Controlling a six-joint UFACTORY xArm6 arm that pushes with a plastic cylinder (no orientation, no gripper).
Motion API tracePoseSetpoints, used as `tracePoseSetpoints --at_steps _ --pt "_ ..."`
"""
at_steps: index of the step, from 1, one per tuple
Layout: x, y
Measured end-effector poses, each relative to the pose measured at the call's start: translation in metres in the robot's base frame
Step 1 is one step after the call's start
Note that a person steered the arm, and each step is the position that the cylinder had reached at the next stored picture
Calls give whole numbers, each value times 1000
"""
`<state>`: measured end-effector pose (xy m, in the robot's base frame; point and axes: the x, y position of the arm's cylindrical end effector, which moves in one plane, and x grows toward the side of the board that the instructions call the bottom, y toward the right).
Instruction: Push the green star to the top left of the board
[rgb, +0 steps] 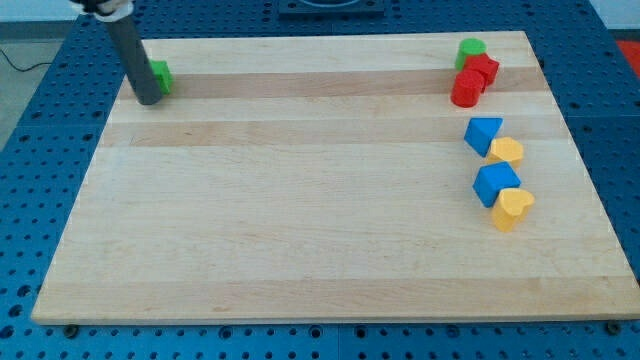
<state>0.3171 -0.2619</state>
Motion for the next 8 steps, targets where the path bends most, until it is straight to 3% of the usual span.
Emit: tracePoseSetpoints --at_steps 2,5,8 --pt "-3 4" --pt "-62 22" --pt "-60 21"
